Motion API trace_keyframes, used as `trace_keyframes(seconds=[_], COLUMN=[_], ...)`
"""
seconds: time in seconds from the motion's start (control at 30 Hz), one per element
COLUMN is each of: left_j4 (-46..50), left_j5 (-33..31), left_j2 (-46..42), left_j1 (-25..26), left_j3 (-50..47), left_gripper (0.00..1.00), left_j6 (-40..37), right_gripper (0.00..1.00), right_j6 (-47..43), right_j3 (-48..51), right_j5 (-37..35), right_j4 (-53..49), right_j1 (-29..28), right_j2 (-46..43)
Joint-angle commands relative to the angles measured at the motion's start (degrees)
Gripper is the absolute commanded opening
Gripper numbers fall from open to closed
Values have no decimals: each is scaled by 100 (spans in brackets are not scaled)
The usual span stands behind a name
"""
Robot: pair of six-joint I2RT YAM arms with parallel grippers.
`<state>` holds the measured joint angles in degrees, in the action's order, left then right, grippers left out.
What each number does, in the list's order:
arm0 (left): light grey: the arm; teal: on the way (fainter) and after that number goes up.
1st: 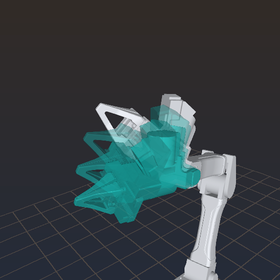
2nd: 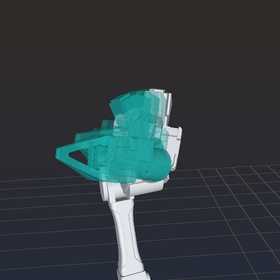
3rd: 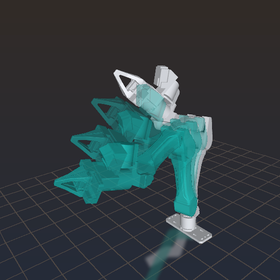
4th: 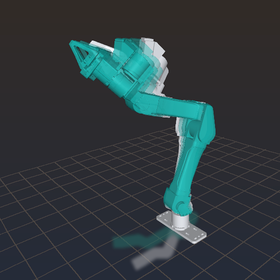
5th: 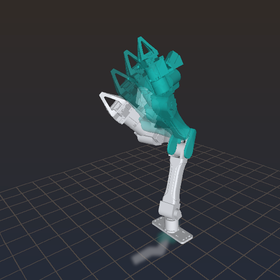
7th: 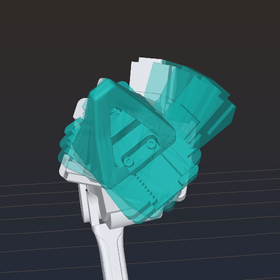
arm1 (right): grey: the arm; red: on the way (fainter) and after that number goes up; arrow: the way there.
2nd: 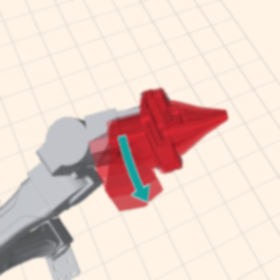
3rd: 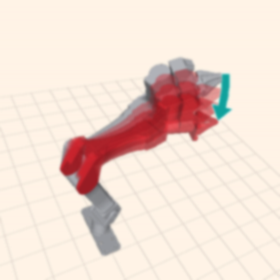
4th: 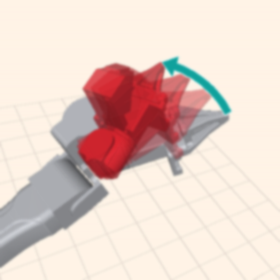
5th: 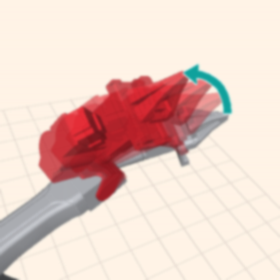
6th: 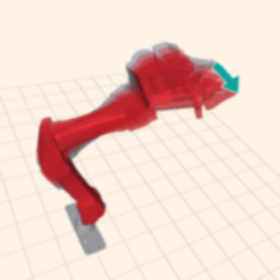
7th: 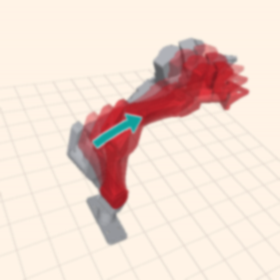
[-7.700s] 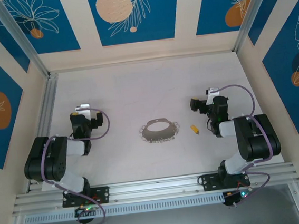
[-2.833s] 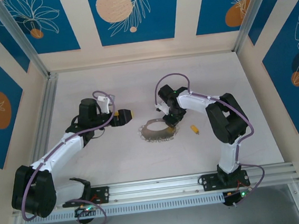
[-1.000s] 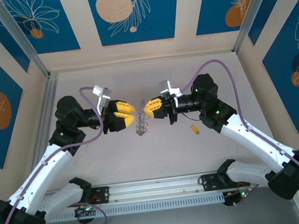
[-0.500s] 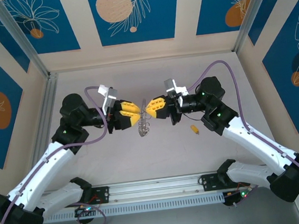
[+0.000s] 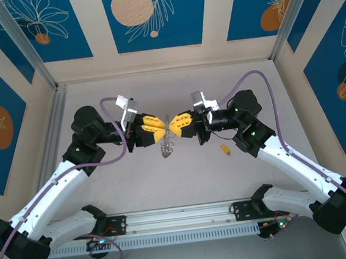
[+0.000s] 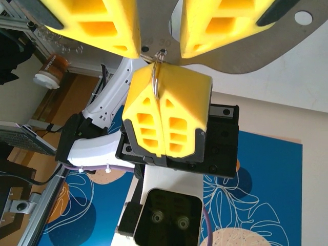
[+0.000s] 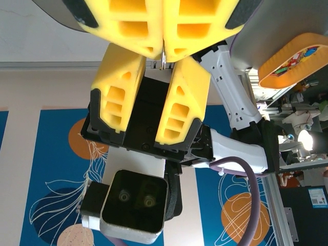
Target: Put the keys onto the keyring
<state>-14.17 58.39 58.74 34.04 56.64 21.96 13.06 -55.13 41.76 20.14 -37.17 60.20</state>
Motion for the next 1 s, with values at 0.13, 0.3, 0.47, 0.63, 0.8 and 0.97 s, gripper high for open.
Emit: trace_keyframes(seconds=[0.13, 0.3, 0.47, 0.63, 0.8, 0.97], left_j4=[-224, 25, 532, 866, 884, 679], left_j5=[41, 17, -79, -135, -62, 6], left_j2=[103, 194, 165, 176, 191, 138], left_j1=[117, 208, 291, 325, 338, 331], left_j3=[319, 374, 434, 497, 480, 427], left_gripper=[23, 21, 15, 2, 0, 0], left_j6=[-84, -304, -667, -935, -1028, -986], right_gripper=[0, 0, 0, 0, 0, 1], right_j6=[-202, -150, -103, -128, -135, -198], right_j3=[-122, -111, -109, -138, -138, -164], right_j5=[-124, -142, -148, -103, -63, -146], right_j4=[-96, -19, 49, 40, -14, -237], right_j1=[-81, -89, -91, -107, -136, -139], right_j2=[-77, -91, -96, -71, -127, -215])
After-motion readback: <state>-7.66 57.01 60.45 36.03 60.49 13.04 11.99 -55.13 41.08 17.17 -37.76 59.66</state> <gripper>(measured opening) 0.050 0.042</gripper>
